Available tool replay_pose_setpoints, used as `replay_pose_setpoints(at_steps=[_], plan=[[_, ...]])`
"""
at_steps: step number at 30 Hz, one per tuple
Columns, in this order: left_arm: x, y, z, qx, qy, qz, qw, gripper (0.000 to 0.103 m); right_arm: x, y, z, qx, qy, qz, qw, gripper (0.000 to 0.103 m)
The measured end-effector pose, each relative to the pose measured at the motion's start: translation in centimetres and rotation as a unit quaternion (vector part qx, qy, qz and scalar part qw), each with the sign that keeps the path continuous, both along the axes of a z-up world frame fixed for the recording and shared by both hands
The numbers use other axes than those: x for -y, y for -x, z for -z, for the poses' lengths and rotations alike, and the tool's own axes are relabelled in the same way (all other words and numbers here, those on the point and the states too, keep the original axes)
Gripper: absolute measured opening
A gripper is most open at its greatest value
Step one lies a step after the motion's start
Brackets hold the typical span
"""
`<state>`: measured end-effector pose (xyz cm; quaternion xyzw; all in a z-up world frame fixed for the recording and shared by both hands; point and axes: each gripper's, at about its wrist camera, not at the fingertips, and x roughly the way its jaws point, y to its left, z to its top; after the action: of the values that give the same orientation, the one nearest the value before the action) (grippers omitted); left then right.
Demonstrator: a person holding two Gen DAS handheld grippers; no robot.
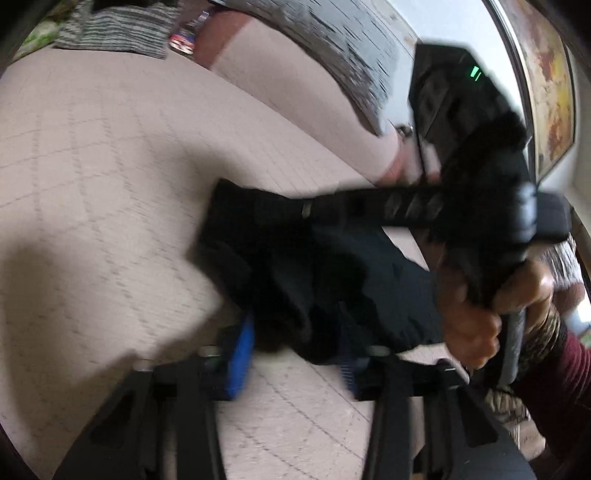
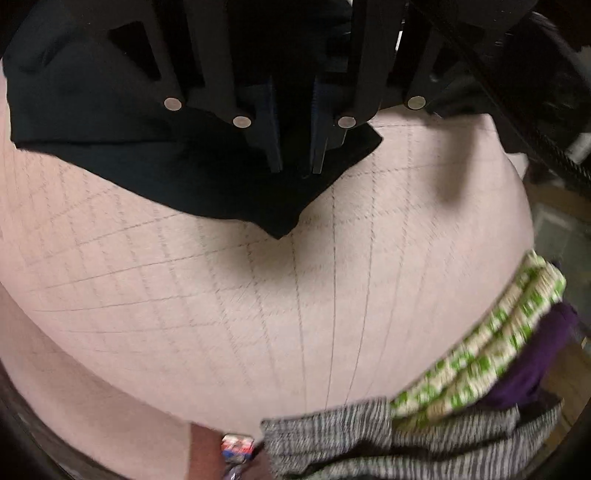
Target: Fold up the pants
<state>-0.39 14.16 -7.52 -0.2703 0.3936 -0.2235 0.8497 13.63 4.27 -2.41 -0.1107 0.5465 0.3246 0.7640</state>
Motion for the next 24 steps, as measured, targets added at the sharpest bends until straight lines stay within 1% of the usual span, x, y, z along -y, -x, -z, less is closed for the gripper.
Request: replay_pose_setpoints(at_steps=[1,2,5,7,9,10,13,15,17,20,23,24], plan=[[0.3,-0.1,-0.2,-0.004,-0.005,0.005,1.0,0.012,0.3,0.1,-0.5,0.004,-0.007,0.003,1.0,0.014],[0.4,-0.2,-0.4,-0.003,-0.008,0.003,1.0,0.012,0.7,0.2,-1.1,0.008,-0.013,0.005,1.0,0.013],[0.4,-0.4,-2.3,0.015,-0.016,-0.008,0.9997,0.012,0.8,0.3,-2.8,0.029,-0.019,0.012,0.999,0.013],[-0.1,-0.9,-3.2,0.021,-0.016,-0.02,0.9994,0.012,0.0,-0.6,-3.6,0.034,-0.025,0.022,0.999,0.013],[-0.8,-1.7,-3.1,0.017,-0.016,-0.034,0.9992,0.012,-0.4,-2.0,-3.9,0.029,-0.031,0.035,0.999,0.013],[-1.1,-2.3,-2.9,0.01,-0.016,-0.041,0.999,0.012,-0.8,-2.5,-3.8,0.025,-0.03,0.038,0.999,0.014],[-1.7,-2.8,-1.5,-0.006,-0.019,-0.056,0.9982,0.013,-2.4,-4.4,-1.8,0.011,-0.005,0.052,0.999,0.014],[-2.0,-2.6,-0.6,-0.015,-0.017,-0.053,0.9983,0.017,-2.9,-5.2,-0.2,-0.006,0.002,0.058,0.998,0.014],[-2.3,-2.1,-0.3,-0.015,-0.016,-0.048,0.9986,0.017,-3.2,-5.6,1.2,-0.024,-0.002,0.065,0.998,0.014],[-2.5,-1.7,-0.8,-0.002,-0.02,-0.046,0.9987,0.022,-3.4,-5.7,1.6,-0.026,-0.005,0.071,0.997,0.014],[-3.0,-1.3,-0.7,-0.007,-0.004,-0.048,0.9988,0.025,-3.5,-5.7,1.2,-0.025,-0.004,0.072,0.997,0.015],[-3.2,-1.1,-0.6,-0.008,0.001,-0.049,0.9988,0.026,-3.5,-5.6,1.0,-0.024,-0.004,0.069,0.997,0.02]])
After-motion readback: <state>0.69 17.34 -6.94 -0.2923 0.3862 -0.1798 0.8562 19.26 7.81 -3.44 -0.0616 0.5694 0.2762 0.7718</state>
